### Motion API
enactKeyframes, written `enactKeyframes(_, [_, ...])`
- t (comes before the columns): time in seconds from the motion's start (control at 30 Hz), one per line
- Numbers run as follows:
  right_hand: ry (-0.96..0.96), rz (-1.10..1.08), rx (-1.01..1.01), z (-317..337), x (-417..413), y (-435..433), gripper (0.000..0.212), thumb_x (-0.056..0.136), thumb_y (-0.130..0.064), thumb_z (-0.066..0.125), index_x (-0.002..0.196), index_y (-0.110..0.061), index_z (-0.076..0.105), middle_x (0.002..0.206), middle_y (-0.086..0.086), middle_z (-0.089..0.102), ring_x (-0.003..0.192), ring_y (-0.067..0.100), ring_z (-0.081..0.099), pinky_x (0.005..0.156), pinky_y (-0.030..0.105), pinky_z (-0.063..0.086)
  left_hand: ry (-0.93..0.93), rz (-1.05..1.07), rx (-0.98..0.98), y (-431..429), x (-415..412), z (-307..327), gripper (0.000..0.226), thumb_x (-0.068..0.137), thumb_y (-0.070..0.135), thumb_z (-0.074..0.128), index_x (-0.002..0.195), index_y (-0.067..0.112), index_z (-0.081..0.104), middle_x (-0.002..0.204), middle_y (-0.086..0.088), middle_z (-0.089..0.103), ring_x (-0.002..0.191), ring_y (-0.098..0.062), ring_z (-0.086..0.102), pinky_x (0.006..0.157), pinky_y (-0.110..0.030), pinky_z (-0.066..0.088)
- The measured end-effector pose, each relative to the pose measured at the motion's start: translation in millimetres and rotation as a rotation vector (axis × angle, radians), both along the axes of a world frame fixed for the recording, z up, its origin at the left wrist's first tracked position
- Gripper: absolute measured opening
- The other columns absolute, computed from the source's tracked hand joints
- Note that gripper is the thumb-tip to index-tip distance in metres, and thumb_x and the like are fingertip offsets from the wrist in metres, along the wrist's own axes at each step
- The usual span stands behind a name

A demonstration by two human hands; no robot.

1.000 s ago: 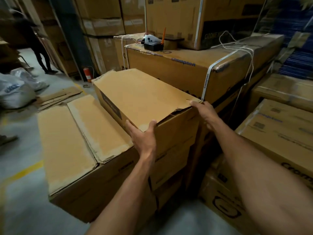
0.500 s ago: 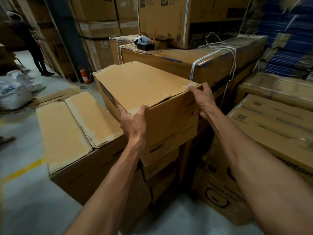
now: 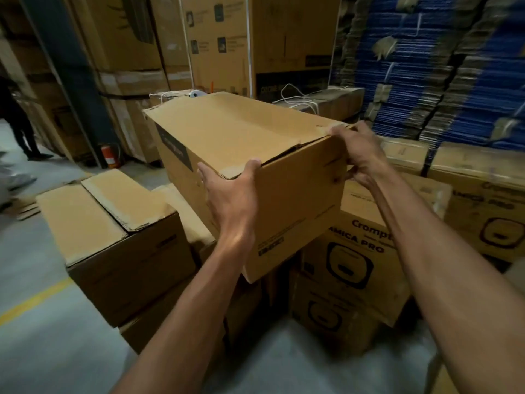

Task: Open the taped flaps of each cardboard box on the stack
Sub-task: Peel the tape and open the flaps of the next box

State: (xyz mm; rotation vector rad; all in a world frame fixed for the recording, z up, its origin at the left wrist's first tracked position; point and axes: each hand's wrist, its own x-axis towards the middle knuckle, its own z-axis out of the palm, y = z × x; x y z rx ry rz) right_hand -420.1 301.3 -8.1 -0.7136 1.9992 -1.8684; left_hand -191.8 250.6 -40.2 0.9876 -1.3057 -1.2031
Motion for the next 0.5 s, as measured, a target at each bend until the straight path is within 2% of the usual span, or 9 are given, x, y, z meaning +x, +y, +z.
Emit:
enactKeyframes(0.07, [-0.017, -0.024, 0.006, 7.0, -1.8, 34.9, 0.045, 0.084, -0.05, 0.071, 0.119, -0.027, 0.055, 0.131, 0.004, 0.051, 0.116, 0.034, 0.053, 0.081, 0.072, 0.054, 0.001, -0.062, -0.033, 28.9, -3.5, 4.6, 0.117, 0.081, 0.057, 0.074, 0.163, 0.025, -0.003, 0.17, -0.002, 0.014, 0.153, -0.027, 0.023, 0.121, -0.054, 0.03])
enactKeyframes(0.17, [-0.048, -0.076, 0.034, 15.0, -1.4, 84.7, 0.047, 0.089, -0.046, 0.069, 0.128, -0.025, 0.053, 0.136, 0.003, 0.046, 0.12, 0.039, 0.051, 0.069, 0.075, 0.054, -0.027, -0.139, -0.075, 70.8, -7.3, 14.1, 0.111, 0.09, 0.05, 0.07, 0.162, 0.02, -0.01, 0.171, 0.001, -0.002, 0.157, -0.02, 0.005, 0.126, -0.051, 0.017])
enactKeyframes(0.27, [-0.086, -0.117, 0.038, 18.2, 0.6, 131.5, 0.042, 0.093, -0.043, 0.067, 0.127, -0.026, 0.051, 0.126, 0.002, 0.05, 0.117, 0.039, 0.054, 0.066, 0.074, 0.055, -0.069, -0.24, -0.093, 107.3, -9.2, 19.7, 0.11, 0.093, 0.049, 0.066, 0.16, 0.02, -0.017, 0.17, 0.004, -0.014, 0.156, -0.016, -0.008, 0.128, -0.05, 0.008])
enactKeyframes(0.37, [-0.103, -0.157, 0.036, 18.9, 0.6, 172.9, 0.042, 0.093, -0.042, 0.066, 0.127, -0.024, 0.05, 0.113, 0.001, 0.05, 0.109, 0.038, 0.056, 0.066, 0.073, 0.055, -0.096, -0.337, -0.093, 134.3, -11.4, 19.4, 0.112, 0.093, 0.052, 0.064, 0.159, 0.023, -0.021, 0.168, 0.007, -0.02, 0.156, -0.014, -0.011, 0.127, -0.052, 0.006])
enactKeyframes(0.43, [-0.092, -0.203, 0.041, 20.9, -0.5, 196.7, 0.049, 0.092, -0.043, 0.068, 0.133, -0.023, 0.05, 0.122, 0.003, 0.05, 0.111, 0.039, 0.054, 0.063, 0.071, 0.056, -0.086, -0.394, -0.087, 146.5, -14.5, 18.5, 0.112, 0.092, 0.054, 0.064, 0.158, 0.025, -0.021, 0.168, 0.008, -0.02, 0.156, -0.015, -0.01, 0.127, -0.054, 0.009])
enactKeyframes(0.5, [-0.068, -0.272, 0.043, 22.5, -1.1, 218.6, 0.047, 0.091, -0.044, 0.069, 0.129, -0.022, 0.051, 0.125, 0.002, 0.048, 0.112, 0.039, 0.052, 0.061, 0.068, 0.058, -0.064, -0.457, -0.066, 154.7, -20.3, 17.3, 0.112, 0.091, 0.056, 0.065, 0.159, 0.027, -0.02, 0.169, 0.008, -0.016, 0.157, -0.018, -0.003, 0.125, -0.057, 0.015])
